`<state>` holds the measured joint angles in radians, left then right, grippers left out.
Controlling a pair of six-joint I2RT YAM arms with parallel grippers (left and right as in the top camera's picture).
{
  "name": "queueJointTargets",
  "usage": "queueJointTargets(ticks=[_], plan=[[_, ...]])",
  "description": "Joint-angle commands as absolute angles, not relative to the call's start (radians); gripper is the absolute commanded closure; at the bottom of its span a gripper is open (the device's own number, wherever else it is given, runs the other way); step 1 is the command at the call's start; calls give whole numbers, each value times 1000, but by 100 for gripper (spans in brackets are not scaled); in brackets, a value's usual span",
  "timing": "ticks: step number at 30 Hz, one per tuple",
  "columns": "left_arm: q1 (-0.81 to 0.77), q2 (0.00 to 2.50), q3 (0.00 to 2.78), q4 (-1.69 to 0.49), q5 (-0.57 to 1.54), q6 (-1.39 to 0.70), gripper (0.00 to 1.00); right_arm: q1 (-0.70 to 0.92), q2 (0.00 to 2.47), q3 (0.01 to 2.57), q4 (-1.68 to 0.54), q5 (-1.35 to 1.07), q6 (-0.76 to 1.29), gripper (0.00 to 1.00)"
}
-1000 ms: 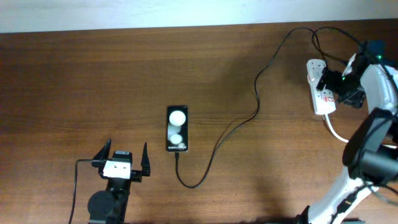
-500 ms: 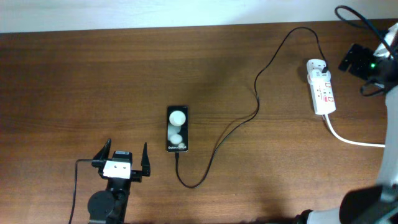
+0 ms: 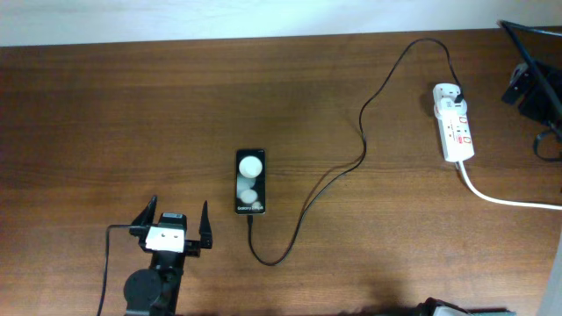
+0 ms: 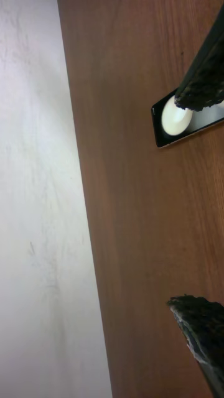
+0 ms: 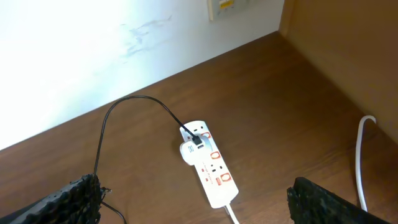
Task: Plug charger to phone and switch on socket
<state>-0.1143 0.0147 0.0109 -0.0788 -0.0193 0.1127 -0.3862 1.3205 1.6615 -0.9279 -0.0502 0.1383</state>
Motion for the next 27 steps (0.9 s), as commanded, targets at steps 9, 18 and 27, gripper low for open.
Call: queueJointTargets(ticks=[9,18,27], plan=[[-109,5,9,-84,-22,130,1,-380,1375,1659,-930,-41,135,2],[-109,5,9,-84,-23,130,1,-342,1373,1659,-931,-41,135,2],[-109,5,9,-84,-23,129,1,-255,1319,1603,-932,-41,135,2]])
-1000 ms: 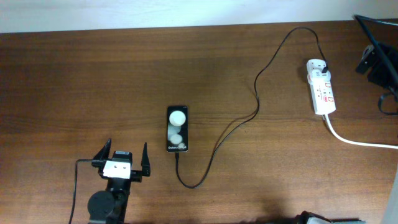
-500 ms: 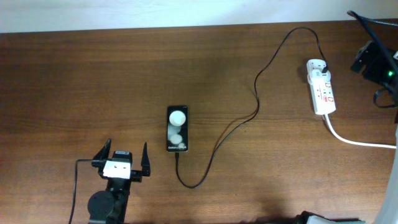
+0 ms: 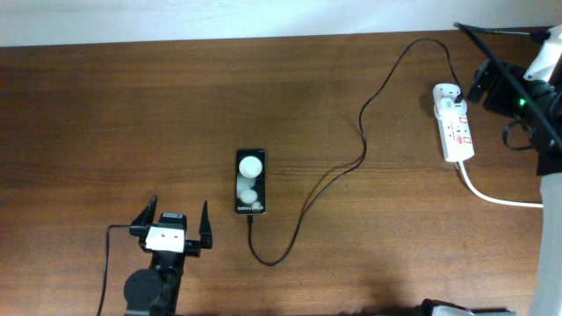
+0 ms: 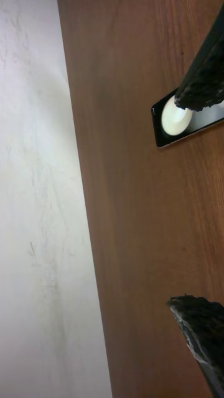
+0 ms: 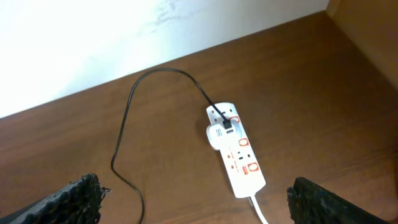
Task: Plug charger to phone and switch on socket
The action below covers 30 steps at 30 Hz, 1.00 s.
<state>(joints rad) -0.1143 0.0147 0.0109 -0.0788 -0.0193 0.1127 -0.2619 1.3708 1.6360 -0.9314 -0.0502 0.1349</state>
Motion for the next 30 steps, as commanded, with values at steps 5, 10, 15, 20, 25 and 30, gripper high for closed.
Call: queueJointTargets(ticks=[5,10,15,20,25,30], plan=[[-109,5,9,-84,-23,129,1,-255,1261,1495,-931,-41,135,2],[-109,5,9,-84,-23,130,1,-255,1213,1361,-932,-42,135,1],[-109,5,9,-84,-23,130,1,-193,1176,1244,-932,-41,135,2],[-109,5,9,-84,-22,129,1,-90,1111,1157,-931,-41,135,1],[-109,5,9,-84,-23,129,1,-85,1027,1011,-931,-41,135,2],[-109,5,9,-84,-23,129,1,-85,963,839,-912,78,135,2]])
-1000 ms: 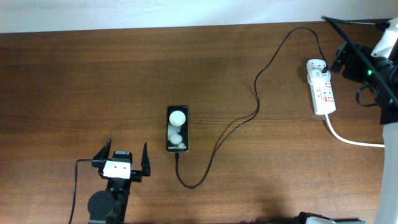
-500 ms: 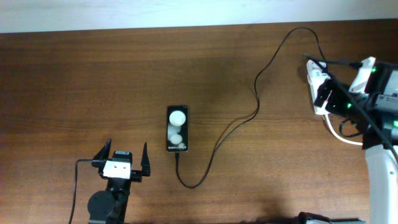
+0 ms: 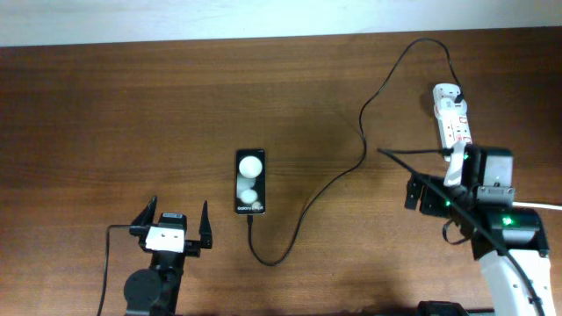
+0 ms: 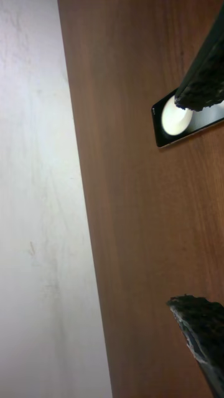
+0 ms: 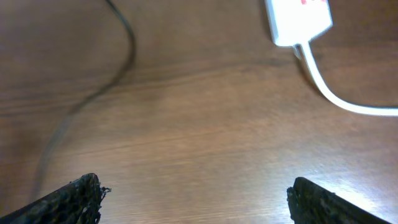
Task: Plug charger to phone and switch on socket
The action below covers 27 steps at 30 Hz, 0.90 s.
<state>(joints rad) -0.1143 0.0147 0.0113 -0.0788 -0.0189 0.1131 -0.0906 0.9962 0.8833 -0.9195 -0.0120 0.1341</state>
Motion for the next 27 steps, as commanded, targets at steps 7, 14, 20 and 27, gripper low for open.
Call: queueJointTargets(ticks=[7,14,20,27], plan=[[-109,5,9,-84,-23,130,1,-85,847,603,-820,91,134,2],[-109,5,9,-84,-23,130,1,-85,788,579,-683,82,136,2],[-109,5,9,-84,-23,130,1,-85,720,532,-606,82,136,1],[-109,5,9,-84,-23,130,1,-85,566,224,-240,84,138,2]])
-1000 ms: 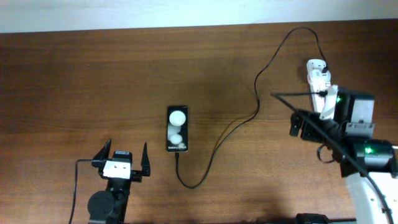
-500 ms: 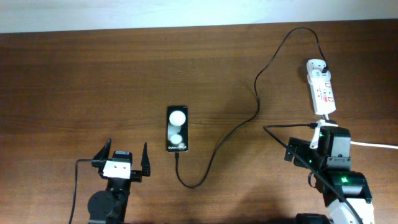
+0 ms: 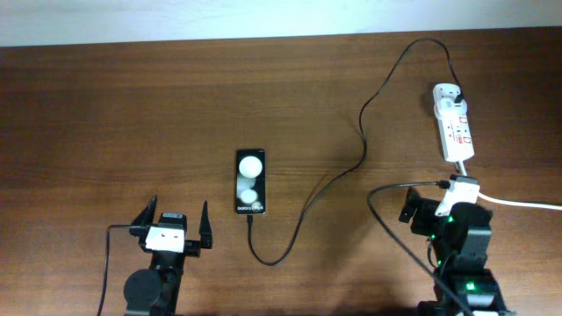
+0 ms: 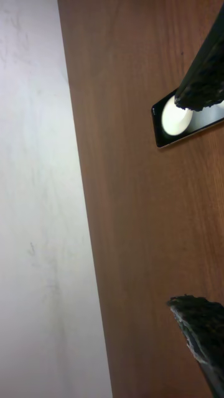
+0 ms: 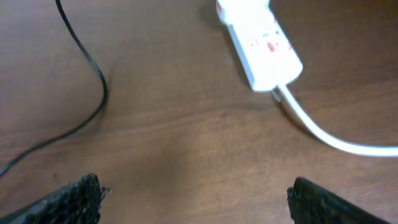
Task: Plug charger to phone and switch on socket
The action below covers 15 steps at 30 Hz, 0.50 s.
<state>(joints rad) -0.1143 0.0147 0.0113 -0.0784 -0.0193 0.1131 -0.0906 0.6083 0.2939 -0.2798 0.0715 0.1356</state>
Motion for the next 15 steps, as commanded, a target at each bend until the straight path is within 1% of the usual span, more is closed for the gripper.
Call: queueJointTargets(ticks=[1,5,8,15], plan=[[-109,5,9,-84,-23,130,1,-85,542,192,-234,88,138,2],[-109,5,9,-84,-23,130,1,-85,510,141,-235,92,134,2],[-109,5,9,-84,-22,130,1,-85,510,139,-258,102,135,2],[-109,5,9,-84,-22,129,1,-85,469,138,-235,86,139,2]])
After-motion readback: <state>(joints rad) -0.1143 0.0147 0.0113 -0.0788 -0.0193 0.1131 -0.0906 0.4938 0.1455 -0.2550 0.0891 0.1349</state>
